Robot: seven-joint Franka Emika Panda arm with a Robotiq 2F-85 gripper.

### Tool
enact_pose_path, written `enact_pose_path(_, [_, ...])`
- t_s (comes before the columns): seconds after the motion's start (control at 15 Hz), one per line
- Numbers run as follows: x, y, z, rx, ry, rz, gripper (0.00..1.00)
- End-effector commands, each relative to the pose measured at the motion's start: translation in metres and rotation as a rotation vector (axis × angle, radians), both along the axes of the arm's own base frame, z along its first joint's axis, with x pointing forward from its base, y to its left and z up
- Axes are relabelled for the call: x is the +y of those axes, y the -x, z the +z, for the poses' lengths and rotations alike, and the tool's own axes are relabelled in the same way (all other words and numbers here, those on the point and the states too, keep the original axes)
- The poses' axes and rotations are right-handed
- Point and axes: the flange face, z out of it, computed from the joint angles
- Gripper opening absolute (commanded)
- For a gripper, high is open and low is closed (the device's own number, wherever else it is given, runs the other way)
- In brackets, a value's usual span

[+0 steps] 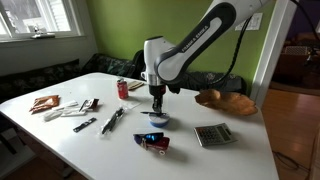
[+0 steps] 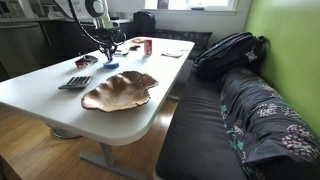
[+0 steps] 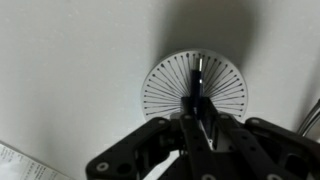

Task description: Remove the pen from the key bowl and put it on white object

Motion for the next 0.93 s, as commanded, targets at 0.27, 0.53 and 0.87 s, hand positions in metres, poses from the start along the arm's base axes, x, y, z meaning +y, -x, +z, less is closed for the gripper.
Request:
enact_pose_path(0.27, [0.005, -0.01, 0.02, 0.035, 0.064, -0.024, 0.03])
enact_pose_path(0.53, [0.01, -0.009, 0.013, 0.047, 0.073, -0.026, 0.03])
enact_pose_path(0.87, [0.01, -0.002, 0.01, 0.041, 0.088, -0.051, 0.03])
